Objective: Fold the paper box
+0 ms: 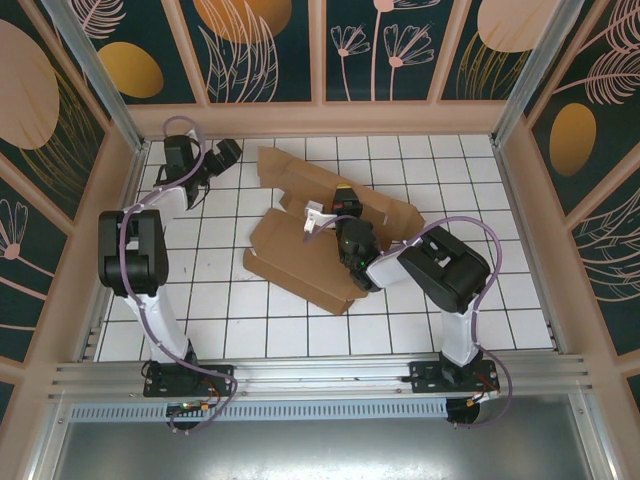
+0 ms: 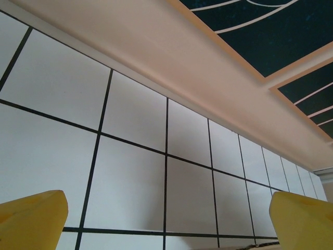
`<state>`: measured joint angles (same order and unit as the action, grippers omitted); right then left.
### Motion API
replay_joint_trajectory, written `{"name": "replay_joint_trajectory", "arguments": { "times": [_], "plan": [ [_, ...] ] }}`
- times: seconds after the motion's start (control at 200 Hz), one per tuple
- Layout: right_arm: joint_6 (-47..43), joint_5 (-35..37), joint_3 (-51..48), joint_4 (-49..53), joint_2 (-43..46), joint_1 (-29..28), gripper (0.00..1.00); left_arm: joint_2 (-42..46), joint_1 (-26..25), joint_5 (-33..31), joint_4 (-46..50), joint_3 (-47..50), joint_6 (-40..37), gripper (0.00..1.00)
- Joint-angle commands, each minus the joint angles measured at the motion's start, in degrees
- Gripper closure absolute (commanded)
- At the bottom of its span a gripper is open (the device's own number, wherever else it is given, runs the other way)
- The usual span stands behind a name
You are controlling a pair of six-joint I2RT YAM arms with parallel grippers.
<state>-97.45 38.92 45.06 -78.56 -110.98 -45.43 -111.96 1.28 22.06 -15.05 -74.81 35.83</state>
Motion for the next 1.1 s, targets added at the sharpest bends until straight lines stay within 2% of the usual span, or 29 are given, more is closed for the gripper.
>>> {"name": "replay_joint_trajectory", "arguments": {
  "times": [0.0, 0.095, 0.255, 0.34, 0.415, 0.475, 0.626, 0.816, 1.096],
  "plan": [
    [1.5, -1.1, -0.6, -3.9, 1.2, 0.1, 1.00, -3.3, -0.1, 0.3, 3.9, -4.7, -4.7, 0.01],
    [2.1, -1.4, -0.6, -3.6, 1.1, 0.1, 1.00, -7.7, 0.0, 0.4, 8.1, -10.3, -8.3, 0.02],
    [3.0, -1.6, -0.4, -2.7, 1.4, -0.2, 1.00, -15.1, -0.1, 5.8, 12.3, -19.1, -14.7, 0.10],
    [3.7, -1.6, -0.5, -1.7, 2.0, -0.3, 1.00, -17.7, -0.2, 10.2, 13.0, -22.7, -17.9, 0.13],
    [4.1, -1.6, -0.5, -1.1, 2.4, -0.2, 1.00, -20.7, -0.4, 18.9, 16.4, -27.4, -21.3, 0.14],
    [4.4, -1.6, -0.5, -0.6, 2.5, -0.2, 1.00, -21.8, -0.9, 22.5, 18.7, -28.8, -23.9, 0.15],
    [5.4, -1.6, 0.1, 0.5, 2.8, -0.1, 1.00, -18.2, -2.5, 24.8, 19.9, -23.2, -32.3, 0.15],
    [6.7, -1.8, 0.8, 2.3, 2.7, 0.3, 1.00, -12.4, -2.8, 29.5, 15.5, -14.1, -37.0, 0.17],
    [8.1, -1.5, 1.8, 4.1, 1.7, 0.7, 1.00, -7.8, -3.0, 30.3, 10.0, -6.1, -37.7, 0.18]
  ]
}}
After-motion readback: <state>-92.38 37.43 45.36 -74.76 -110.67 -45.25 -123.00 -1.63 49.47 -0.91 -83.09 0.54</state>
